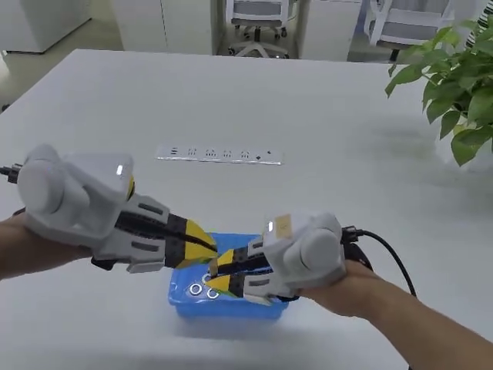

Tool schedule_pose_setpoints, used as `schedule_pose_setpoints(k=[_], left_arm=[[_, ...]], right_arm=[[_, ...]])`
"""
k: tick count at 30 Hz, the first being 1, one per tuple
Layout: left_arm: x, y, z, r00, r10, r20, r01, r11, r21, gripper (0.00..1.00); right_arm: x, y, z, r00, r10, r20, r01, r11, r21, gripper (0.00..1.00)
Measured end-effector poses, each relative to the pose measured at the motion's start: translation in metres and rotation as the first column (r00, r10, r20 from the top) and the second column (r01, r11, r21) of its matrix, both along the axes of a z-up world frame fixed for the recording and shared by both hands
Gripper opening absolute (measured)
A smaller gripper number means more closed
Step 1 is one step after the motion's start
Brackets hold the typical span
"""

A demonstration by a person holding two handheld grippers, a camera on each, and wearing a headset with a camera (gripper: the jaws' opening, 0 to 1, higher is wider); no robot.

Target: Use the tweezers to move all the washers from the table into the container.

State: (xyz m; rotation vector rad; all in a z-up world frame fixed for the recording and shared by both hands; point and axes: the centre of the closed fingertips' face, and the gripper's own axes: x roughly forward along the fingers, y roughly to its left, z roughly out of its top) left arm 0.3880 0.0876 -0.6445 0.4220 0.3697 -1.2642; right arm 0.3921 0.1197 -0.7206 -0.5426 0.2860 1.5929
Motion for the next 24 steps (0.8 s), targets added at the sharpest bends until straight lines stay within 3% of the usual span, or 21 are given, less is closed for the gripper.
schedule_pose_setpoints(k=[14, 24], left_arm=[[-0.014, -0.009, 0.017, 1.0, -0.029, 0.002, 0.029, 0.999, -0.034, 0.05], [-0.035, -0.009, 0.005, 0.998, -0.055, -0.025, 0.054, 0.998, -0.012, 0.05]], right_arm=[[-0.014, -0.019, 0.017, 0.999, -0.01, 0.034, 0.01, 1.0, 0.004, 0.08], [-0.033, -0.032, 0.01, 0.998, 0.01, 0.06, -0.008, 0.999, -0.044, 0.08]])
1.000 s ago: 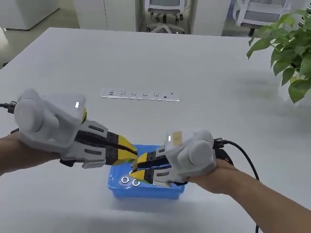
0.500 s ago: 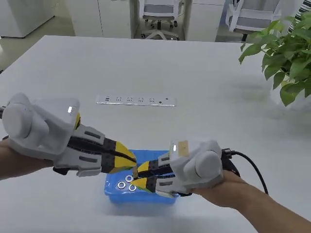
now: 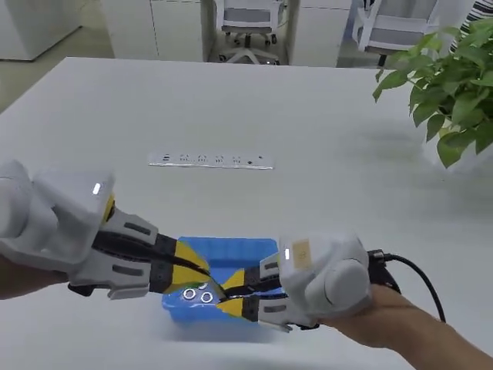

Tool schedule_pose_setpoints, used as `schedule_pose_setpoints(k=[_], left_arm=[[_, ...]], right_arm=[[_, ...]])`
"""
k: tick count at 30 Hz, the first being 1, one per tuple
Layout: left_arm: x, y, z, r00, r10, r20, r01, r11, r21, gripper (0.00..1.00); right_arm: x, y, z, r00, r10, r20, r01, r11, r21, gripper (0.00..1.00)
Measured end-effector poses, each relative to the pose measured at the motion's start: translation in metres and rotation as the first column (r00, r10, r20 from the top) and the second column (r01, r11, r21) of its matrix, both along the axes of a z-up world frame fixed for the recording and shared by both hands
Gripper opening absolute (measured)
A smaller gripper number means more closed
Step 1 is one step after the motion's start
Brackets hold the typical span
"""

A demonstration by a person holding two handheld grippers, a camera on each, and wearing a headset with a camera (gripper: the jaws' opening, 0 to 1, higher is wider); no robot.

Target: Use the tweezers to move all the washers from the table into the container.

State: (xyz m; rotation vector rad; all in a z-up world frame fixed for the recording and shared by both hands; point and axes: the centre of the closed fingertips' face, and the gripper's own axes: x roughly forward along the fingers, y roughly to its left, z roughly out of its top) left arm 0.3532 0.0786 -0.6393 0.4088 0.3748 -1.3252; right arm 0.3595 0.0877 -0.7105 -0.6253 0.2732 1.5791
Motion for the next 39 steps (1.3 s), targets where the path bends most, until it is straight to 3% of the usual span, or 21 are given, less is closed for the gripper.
schedule_pose_setpoints(k=[16, 35, 39], left_arm=[[-0.023, 0.008, -0.037, 0.998, 0.02, -0.063, -0.016, 0.999, 0.052, 0.05], [-0.042, 0.019, -0.102, 0.991, 0.063, -0.117, -0.038, 0.978, 0.205, 0.05], [-0.044, 0.02, -0.111, 0.989, 0.065, -0.133, -0.035, 0.976, 0.215, 0.05]], right_arm=[[-0.021, -0.009, -0.027, 1.0, 0.001, -0.018, -0.002, 0.997, -0.073, 0.08], [-0.038, -0.018, -0.065, 0.998, 0.012, -0.059, -0.023, 0.983, -0.181, 0.08], [-0.041, -0.021, -0.071, 0.997, 0.011, -0.077, -0.026, 0.98, -0.198, 0.08]])
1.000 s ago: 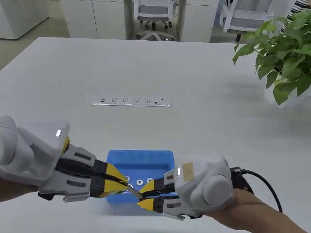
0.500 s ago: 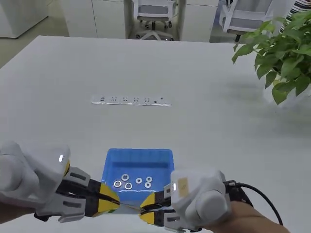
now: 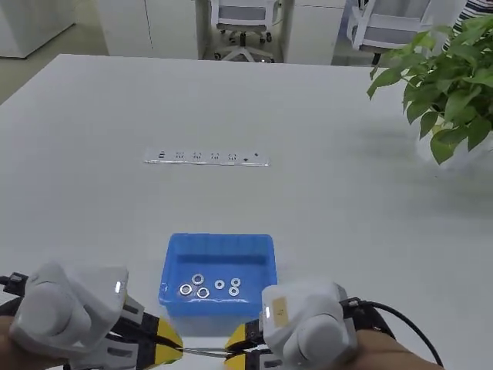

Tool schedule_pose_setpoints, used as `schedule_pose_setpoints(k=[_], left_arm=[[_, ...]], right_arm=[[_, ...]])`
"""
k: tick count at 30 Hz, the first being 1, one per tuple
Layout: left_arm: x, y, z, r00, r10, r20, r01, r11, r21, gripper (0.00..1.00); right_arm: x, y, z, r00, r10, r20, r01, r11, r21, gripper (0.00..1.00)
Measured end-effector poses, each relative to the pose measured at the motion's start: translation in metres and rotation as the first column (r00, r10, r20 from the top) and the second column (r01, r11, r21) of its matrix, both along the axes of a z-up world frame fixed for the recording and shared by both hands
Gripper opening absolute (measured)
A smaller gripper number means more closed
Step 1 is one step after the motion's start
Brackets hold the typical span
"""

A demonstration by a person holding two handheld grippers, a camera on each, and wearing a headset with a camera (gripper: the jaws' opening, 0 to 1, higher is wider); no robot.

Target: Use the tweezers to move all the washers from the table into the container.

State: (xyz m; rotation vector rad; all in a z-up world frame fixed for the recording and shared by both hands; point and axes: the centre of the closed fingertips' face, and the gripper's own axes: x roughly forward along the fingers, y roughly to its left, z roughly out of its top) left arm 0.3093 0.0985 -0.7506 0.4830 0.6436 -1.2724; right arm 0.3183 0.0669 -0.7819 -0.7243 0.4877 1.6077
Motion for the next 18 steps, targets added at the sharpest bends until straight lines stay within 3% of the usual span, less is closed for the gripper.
schedule_pose_setpoints(k=[10, 18], left_arm=[[-0.001, 0.001, -0.022, 1.0, -0.005, -0.027, 0.007, 0.999, 0.042, 0.05], [0.002, 0.0, -0.029, 0.999, 0.004, -0.047, -0.002, 0.999, 0.036, 0.05]], right_arm=[[-0.003, -0.004, -0.011, 1.0, -0.002, -0.018, 0.002, 1.0, -0.028, 0.1], [0.001, -0.008, -0.014, 0.999, -0.019, -0.028, 0.018, 0.999, -0.041, 0.1]])
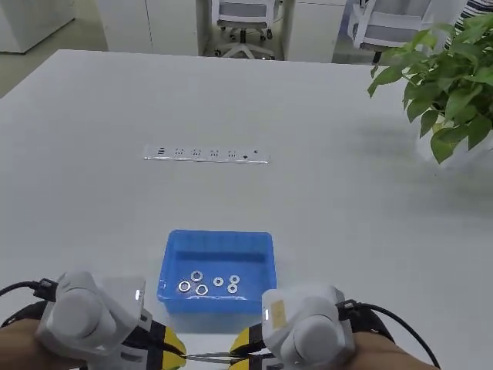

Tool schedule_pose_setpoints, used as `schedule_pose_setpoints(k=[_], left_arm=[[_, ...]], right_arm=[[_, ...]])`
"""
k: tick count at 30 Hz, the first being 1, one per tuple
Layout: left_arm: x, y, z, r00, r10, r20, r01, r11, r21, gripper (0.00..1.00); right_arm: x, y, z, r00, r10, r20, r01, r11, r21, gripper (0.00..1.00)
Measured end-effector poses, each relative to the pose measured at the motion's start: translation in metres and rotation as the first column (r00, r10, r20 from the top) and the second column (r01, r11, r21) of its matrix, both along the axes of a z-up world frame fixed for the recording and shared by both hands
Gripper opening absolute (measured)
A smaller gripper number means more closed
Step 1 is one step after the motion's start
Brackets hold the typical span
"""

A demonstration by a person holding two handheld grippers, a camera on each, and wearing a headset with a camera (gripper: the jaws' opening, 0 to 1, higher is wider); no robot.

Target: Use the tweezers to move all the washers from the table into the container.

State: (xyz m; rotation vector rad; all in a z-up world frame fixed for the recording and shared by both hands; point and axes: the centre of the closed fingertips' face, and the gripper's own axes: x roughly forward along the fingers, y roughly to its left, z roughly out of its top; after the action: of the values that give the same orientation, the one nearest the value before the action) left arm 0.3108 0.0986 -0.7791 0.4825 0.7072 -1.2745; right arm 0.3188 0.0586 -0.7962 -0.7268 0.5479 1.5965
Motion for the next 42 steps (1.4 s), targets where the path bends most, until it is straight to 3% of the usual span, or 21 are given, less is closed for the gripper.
schedule_pose_setpoints(k=[20, 42], left_arm=[[0.002, 0.0, -0.005, 1.0, -0.004, -0.012, 0.004, 1.0, 0.024, 0.05], [0.002, 0.001, -0.021, 0.999, -0.046, -0.017, 0.048, 0.994, 0.096, 0.05]], right_arm=[[0.004, -0.001, -0.001, 1.0, 0.002, 0.014, -0.002, 1.0, -0.015, 0.11], [0.005, -0.004, -0.01, 1.0, -0.002, 0.007, 0.002, 0.999, -0.048, 0.12]])
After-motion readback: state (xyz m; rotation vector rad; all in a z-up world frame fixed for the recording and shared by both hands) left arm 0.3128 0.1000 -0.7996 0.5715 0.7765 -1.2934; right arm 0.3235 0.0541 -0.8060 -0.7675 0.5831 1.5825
